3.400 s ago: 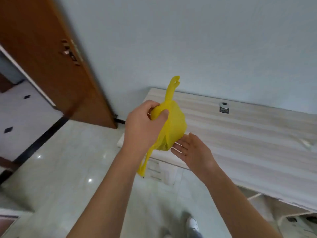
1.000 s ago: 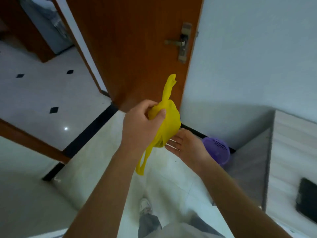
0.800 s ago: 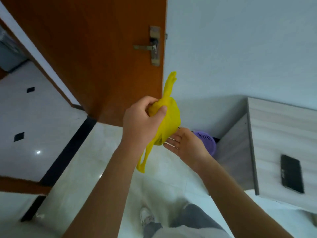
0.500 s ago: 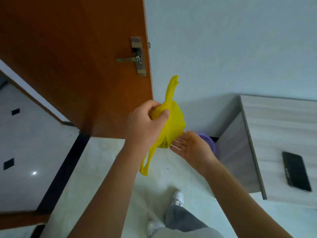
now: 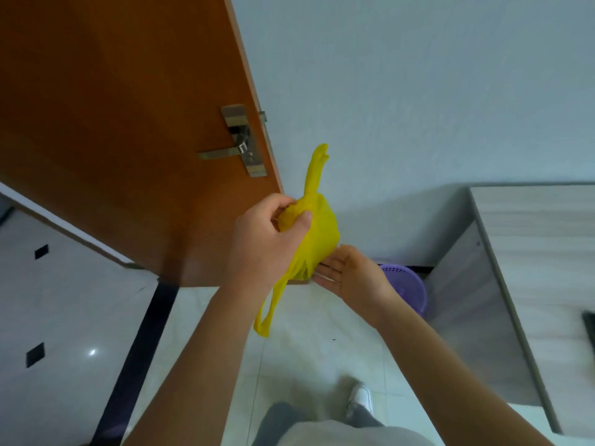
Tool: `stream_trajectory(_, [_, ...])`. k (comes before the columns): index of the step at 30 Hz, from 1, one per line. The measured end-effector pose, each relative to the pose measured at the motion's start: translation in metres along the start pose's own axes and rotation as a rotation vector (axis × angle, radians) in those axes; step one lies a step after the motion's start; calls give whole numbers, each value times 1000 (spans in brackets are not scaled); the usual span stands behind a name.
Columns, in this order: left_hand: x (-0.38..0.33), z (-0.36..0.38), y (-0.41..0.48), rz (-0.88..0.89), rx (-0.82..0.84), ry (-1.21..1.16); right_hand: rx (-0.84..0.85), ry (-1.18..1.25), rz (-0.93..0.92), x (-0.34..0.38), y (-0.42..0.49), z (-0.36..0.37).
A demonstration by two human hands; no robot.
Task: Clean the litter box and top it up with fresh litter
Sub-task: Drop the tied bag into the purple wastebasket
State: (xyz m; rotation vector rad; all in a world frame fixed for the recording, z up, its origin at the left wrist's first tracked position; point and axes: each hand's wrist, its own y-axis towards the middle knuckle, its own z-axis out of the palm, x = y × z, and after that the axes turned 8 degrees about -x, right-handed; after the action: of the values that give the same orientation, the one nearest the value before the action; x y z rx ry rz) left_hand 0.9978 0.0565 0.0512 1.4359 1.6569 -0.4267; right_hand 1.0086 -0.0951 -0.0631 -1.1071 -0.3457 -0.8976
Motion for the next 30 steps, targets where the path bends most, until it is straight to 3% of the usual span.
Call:
stream_trajectory(9, [23, 80, 71, 22, 200, -171, -270, 87, -56, 32, 39, -25])
stream_trajectory(17, [31, 130, 138, 169, 515, -229, -560, 310, -150, 57, 61, -11])
stream_trajectory(30, [22, 194, 166, 262, 763, -236, -739, 512, -192, 61, 96, -26])
